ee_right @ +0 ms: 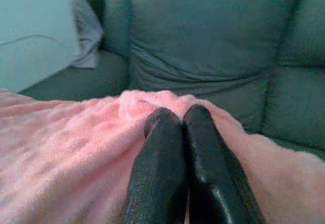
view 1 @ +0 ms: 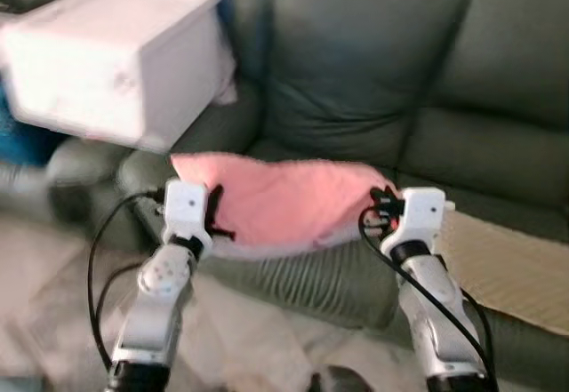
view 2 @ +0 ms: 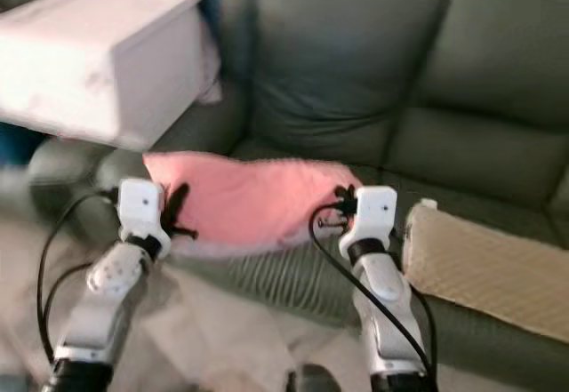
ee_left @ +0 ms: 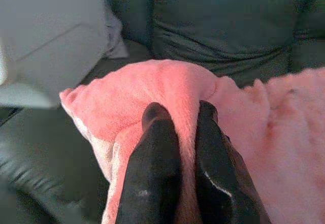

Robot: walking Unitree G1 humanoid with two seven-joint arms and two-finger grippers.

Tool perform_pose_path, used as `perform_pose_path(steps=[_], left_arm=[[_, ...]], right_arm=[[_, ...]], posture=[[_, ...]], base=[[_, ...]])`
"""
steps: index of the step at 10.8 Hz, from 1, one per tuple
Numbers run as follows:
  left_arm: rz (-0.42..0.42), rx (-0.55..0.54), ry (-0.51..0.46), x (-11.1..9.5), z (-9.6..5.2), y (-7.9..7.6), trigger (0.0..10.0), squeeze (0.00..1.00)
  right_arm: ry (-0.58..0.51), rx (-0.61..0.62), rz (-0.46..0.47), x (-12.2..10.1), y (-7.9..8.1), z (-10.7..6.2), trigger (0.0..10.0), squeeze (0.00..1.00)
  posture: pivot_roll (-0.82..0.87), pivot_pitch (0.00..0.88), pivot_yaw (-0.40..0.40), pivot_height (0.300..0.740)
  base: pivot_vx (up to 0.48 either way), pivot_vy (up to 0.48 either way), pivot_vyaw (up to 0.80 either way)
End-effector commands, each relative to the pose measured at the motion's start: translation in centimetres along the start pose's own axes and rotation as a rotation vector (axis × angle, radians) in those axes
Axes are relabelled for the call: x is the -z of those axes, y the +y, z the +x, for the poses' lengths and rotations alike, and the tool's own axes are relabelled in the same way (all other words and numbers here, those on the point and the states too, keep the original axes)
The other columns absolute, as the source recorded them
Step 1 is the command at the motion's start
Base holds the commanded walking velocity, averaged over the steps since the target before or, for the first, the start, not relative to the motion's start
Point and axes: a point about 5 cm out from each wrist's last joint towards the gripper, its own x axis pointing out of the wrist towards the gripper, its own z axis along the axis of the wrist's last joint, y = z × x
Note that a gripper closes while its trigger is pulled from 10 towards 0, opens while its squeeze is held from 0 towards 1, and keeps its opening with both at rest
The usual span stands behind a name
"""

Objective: Move the pillow to the sofa

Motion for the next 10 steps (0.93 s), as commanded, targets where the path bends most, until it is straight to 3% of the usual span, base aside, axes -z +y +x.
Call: perform_pose_path(steps=[1,2,6,10], left_arm=[[0.002,0.038,-0.028,-0.73,0.28,-0.98,10.0,0.00],[-0.002,0.039,-0.027,-0.71,0.23,-0.98,10.0,0.00],[-0.006,0.047,-0.025,-0.66,0.04,-1.14,10.0,0.00],[-0.003,0.051,-0.021,-0.64,-0.04,-1.26,10.0,0.00]], right_arm=[[-0.026,0.020,-0.008,-0.64,-0.66,0.03,10.0,0.00],[-0.023,0.019,-0.008,-0.58,-0.58,0.01,10.0,0.00],[-0.016,0.016,-0.005,-0.42,-0.42,-0.10,10.0,0.00],[-0.012,0.013,-0.002,-0.33,-0.34,-0.10,10.0,0.00]], posture=[[-0.03,0.000,-0.011,0.740],[-0.03,0.000,-0.011,0.740],[-0.03,0.000,-0.011,0.740],[-0.02,0.000,-0.011,0.740]], base=[[0.289,0.000,0.00],[0.000,0.000,0.00],[0.000,0.373,-0.72],[0.000,0.000,-0.70]])
